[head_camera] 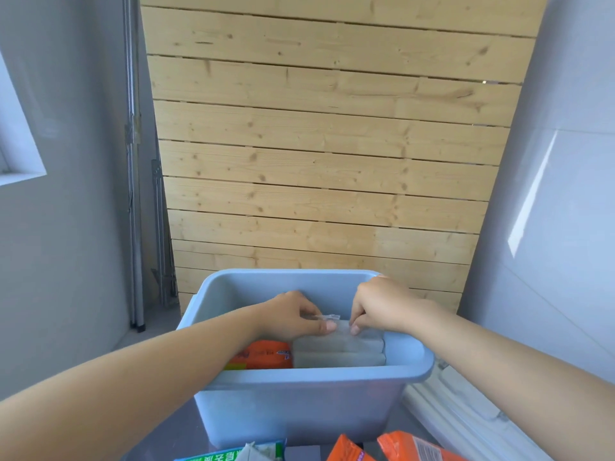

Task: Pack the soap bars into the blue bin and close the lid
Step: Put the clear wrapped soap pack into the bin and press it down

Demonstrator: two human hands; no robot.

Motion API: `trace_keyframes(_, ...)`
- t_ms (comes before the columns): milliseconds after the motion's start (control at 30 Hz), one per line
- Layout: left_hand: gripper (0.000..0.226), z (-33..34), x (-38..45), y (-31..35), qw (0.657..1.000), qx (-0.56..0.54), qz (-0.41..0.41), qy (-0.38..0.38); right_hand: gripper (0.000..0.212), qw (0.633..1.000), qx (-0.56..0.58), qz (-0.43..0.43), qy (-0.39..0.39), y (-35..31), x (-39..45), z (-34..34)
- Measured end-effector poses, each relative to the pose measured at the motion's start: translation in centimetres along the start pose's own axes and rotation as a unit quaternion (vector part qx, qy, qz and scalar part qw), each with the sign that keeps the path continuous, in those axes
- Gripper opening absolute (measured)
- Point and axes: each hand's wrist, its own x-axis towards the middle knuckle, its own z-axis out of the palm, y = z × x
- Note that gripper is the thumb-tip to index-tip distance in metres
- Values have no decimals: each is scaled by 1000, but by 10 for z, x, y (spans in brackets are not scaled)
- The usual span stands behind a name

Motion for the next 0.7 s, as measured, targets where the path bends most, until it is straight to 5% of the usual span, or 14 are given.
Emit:
trace_keyframes(133, 17, 6, 6, -2, 997, 36, -33, 62, 22, 997, 73, -17, -2, 2, 0, -9)
trace_keyframes(367, 26, 13, 17, -1, 987, 4, -38, 158, 18, 988, 149, -30, -13, 6, -15, -28)
trace_keyframes(500, 6, 8, 13, 2, 992, 43, 12, 120, 8, 977, 168, 8, -130, 1, -19, -29)
trace_keyframes(700, 29, 0, 4, 1, 994, 103, 19, -3, 39, 981, 114, -12, -156, -7, -6, -22)
